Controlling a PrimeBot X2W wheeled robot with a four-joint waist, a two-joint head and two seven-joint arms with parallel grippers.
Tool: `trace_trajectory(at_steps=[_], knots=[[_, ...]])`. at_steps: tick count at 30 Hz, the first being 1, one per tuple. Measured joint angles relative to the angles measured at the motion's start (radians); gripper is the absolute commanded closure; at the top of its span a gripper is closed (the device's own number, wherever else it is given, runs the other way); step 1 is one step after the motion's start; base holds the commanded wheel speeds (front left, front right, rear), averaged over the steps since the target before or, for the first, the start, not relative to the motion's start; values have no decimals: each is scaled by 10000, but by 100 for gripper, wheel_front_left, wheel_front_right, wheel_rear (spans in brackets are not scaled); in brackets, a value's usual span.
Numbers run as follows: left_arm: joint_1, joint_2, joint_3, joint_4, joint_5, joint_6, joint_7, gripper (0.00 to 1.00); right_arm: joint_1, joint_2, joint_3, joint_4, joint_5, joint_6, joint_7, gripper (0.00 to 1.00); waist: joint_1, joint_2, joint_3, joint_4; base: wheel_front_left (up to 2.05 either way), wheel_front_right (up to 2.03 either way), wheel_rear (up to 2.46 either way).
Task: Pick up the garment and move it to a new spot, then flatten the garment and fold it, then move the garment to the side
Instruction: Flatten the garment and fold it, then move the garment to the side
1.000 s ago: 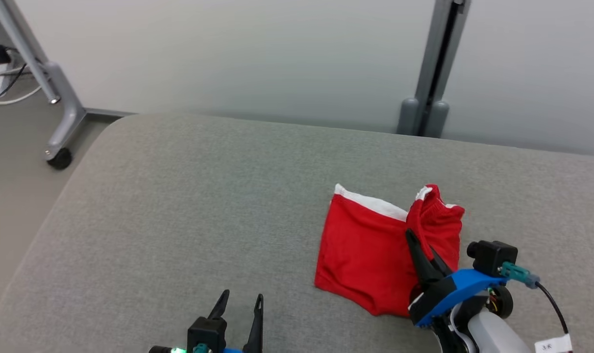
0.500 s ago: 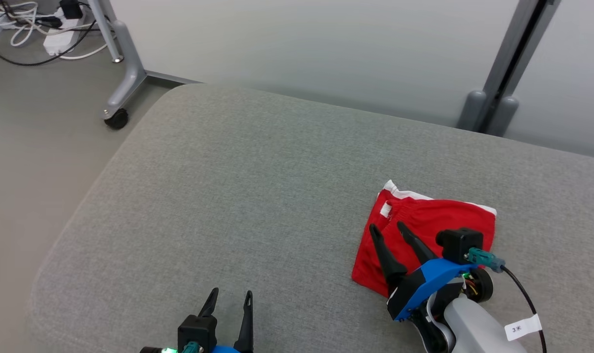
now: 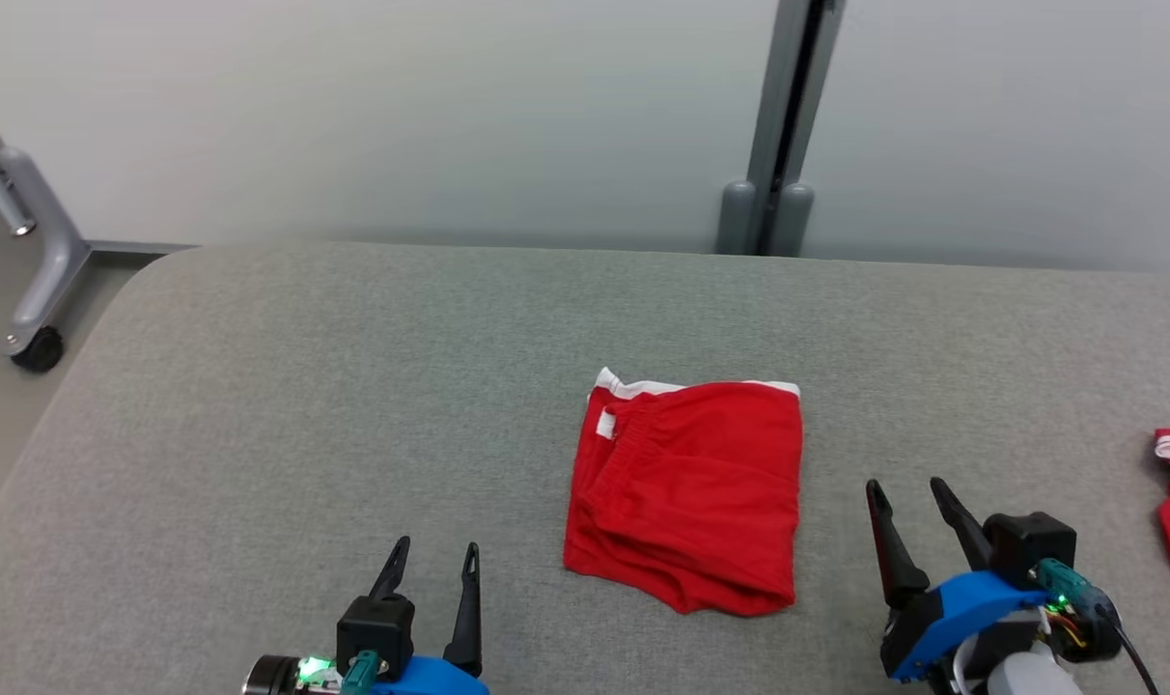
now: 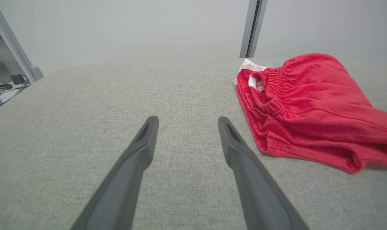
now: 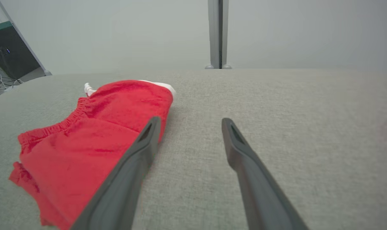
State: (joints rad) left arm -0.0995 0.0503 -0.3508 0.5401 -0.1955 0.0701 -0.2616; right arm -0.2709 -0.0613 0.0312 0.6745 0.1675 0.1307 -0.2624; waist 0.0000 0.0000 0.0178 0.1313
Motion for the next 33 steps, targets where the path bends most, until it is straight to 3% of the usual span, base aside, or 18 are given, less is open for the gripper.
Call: trace_trajectory(at_steps=[8, 15, 27, 33], knots=[[321, 13, 399, -113, 571, -6, -2, 0, 941, 79, -1124, -443, -1241, 0, 0, 0, 0, 0, -263, -873, 0, 0, 0], [777, 6, 617, -307, 658, 86, 0, 0, 1255, 96, -819, -481, -763, 0, 0, 0, 0, 0, -345, -1267, 0, 0, 0], [825, 2, 314, -276, 495, -127, 0, 0, 1240, 98, -523, -464, -305, 0, 0, 0, 0, 0, -335, -1004, 0, 0, 0], [809, 0, -159, -336, 426, -182, 0, 0, 710, 105, 284, -67, 337, 0, 0, 0, -1, 0, -136, -532, 0, 0, 0]])
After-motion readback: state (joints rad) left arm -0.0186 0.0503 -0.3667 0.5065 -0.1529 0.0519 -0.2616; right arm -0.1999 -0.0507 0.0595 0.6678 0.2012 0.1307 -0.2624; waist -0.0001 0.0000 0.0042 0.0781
